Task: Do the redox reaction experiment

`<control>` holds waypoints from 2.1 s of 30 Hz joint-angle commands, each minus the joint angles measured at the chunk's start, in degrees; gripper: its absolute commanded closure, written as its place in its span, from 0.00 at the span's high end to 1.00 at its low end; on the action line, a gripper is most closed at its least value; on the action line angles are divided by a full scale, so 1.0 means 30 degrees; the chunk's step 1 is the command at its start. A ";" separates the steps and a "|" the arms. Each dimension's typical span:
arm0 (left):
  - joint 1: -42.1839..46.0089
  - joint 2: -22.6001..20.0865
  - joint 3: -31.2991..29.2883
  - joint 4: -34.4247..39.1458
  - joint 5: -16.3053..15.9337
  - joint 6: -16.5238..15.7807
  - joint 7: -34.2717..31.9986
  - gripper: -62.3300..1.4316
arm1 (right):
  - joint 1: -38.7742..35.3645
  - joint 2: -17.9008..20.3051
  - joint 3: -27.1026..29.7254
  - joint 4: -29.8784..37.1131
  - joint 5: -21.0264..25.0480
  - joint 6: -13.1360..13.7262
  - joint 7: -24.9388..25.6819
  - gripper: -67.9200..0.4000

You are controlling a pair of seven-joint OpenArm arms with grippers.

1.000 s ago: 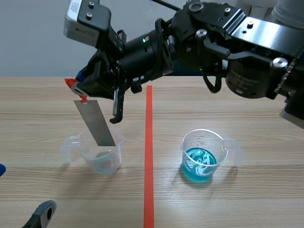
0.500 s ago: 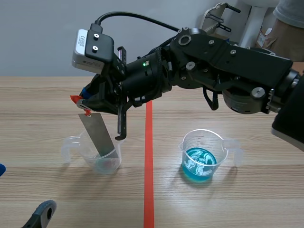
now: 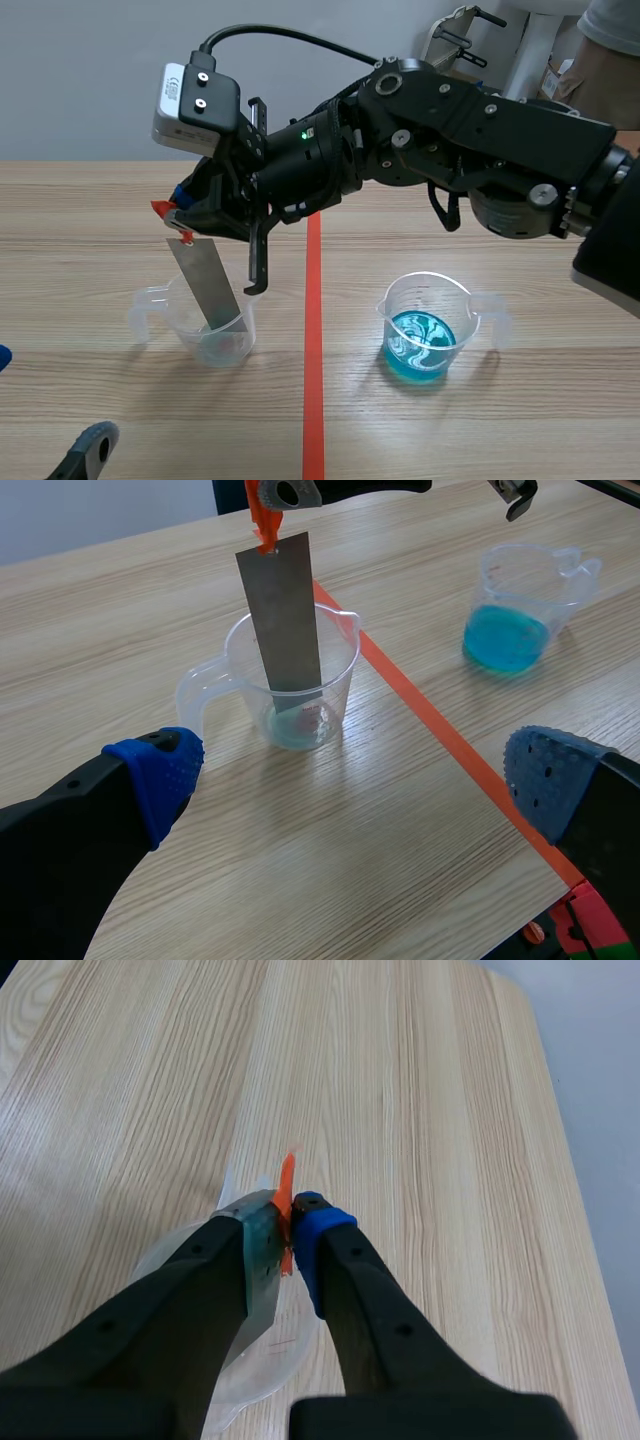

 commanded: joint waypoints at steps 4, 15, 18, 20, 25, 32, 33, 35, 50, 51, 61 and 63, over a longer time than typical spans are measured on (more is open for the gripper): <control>-0.0051 0.0102 -0.0095 0.0444 0.0029 0.0007 -0.0270 1.00 | 0.0430 -0.0233 0.0175 0.0335 0.0197 0.0131 0.0233 0.57; -0.0051 0.0102 -0.0095 0.0444 0.0029 0.0007 -0.0270 1.00 | 0.0415 -0.0437 0.0175 0.0335 0.0211 0.0131 0.0240 1.00; -0.0051 0.0102 -0.0095 0.0444 0.0029 0.0007 -0.0270 1.00 | 0.0415 -0.0495 0.0175 0.0335 0.0204 0.0131 0.0138 1.00; -0.0051 0.0102 -0.0095 0.0444 0.0029 0.0007 -0.0270 1.00 | 0.0415 -0.0495 0.0175 0.0335 0.0204 0.0131 0.0138 1.00; -0.0051 0.0102 -0.0095 0.0444 0.0029 0.0007 -0.0270 1.00 | 0.0415 -0.0495 0.0175 0.0335 0.0204 0.0131 0.0131 1.00; -0.0051 0.0102 -0.0095 0.0444 0.0029 0.0007 -0.0270 1.00 | 0.0423 -0.0495 0.0175 0.0335 0.0204 0.0131 0.0131 1.00; -0.0051 0.0102 -0.0095 0.0444 0.0029 0.0007 -0.0270 1.00 | 0.0423 -0.0495 0.0175 0.0335 0.0204 0.0131 0.0131 1.00; -0.0051 0.0102 -0.0095 0.0444 0.0029 0.0007 -0.0270 1.00 | 0.0423 -0.0495 0.0175 0.0335 0.0204 0.0131 0.0131 1.00; -0.0051 0.0102 -0.0095 0.0444 0.0029 0.0007 -0.0270 1.00 | 0.0423 -0.0495 0.0175 0.0335 0.0204 0.0131 0.0138 1.00; -0.0051 0.0102 -0.0095 0.0444 0.0029 0.0007 -0.0270 1.00 | 0.0423 -0.0495 0.0175 0.0335 0.0204 0.0131 0.0138 1.00; -0.0051 0.0102 -0.0095 0.0444 0.0029 0.0007 -0.0270 1.00 | 0.0423 -0.0488 0.0175 0.0335 0.0204 0.0131 0.0131 1.00; -0.0051 0.0102 -0.0095 0.0444 0.0029 0.0007 -0.0270 1.00 | 0.0423 -0.0488 0.0175 0.0335 0.0204 0.0131 0.0131 1.00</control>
